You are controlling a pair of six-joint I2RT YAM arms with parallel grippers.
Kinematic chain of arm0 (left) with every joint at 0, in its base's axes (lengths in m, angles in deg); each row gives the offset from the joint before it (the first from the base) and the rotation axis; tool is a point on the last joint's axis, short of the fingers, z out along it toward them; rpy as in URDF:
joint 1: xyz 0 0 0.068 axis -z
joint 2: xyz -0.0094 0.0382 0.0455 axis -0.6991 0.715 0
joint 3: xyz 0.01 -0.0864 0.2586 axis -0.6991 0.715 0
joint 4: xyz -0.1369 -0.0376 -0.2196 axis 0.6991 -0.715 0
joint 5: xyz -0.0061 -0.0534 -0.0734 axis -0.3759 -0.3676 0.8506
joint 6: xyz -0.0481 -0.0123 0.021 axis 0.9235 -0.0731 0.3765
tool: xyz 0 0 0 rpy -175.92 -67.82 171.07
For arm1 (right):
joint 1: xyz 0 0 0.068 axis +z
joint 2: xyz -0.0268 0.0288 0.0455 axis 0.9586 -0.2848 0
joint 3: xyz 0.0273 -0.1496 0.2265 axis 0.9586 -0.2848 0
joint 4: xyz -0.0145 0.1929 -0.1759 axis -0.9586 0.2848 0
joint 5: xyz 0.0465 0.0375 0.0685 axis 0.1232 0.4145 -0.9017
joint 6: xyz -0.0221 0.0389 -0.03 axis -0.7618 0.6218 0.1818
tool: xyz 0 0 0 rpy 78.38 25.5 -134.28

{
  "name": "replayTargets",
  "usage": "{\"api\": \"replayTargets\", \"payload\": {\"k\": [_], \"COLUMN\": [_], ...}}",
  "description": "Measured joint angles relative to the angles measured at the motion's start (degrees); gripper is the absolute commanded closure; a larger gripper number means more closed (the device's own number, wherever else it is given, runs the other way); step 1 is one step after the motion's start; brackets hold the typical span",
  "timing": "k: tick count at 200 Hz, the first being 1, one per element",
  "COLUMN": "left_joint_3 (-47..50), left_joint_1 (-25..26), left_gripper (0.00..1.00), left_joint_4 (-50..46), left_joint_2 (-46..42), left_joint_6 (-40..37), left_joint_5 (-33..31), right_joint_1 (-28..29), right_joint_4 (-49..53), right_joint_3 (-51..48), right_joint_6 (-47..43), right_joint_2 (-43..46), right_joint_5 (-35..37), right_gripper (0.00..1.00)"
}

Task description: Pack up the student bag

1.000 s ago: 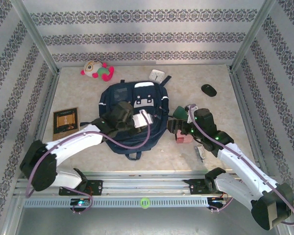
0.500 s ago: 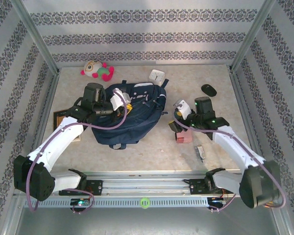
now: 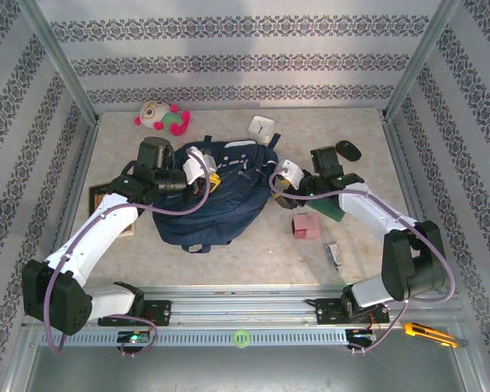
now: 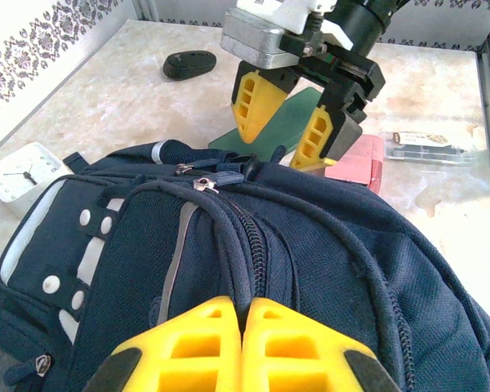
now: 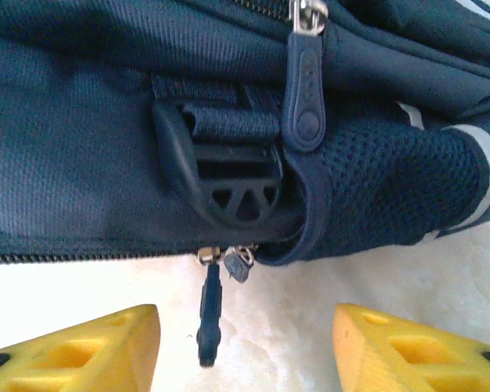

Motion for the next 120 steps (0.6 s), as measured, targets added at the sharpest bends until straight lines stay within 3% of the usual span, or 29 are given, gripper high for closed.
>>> {"api": "replayTargets", "payload": {"k": [46,54,64,120], "left_joint_3": [0.0,0.0,0.0,0.0], "left_joint_1": [0.0,0.0,0.0,0.0], "left_gripper": [1.00,1.00,1.00,1.00], "left_joint_4": [0.0,0.1,0.1,3.4], "left_joint_2": [0.3,0.4,0.5,1.0], "left_joint_6": [0.0,0.0,0.1,4.1], "left_joint_5": [0.3,0.4,0.5,-2.5], "right_joint_1": [0.0,0.0,0.0,0.0], "right_joint_4": [0.2,0.4,0.8,1.5], "right_joint_3": [1.0,1.2,1.4,1.9], "right_joint_6": [-0.5,-0.5,-0.8,-0.3], "right_joint_2": [-2.4,-2.8,-3.1,-2.4], "right_joint_5": [-2.6,-2.8,-3.1,-4.2], "right_gripper": [0.65,0.76,1.00,1.00]}}
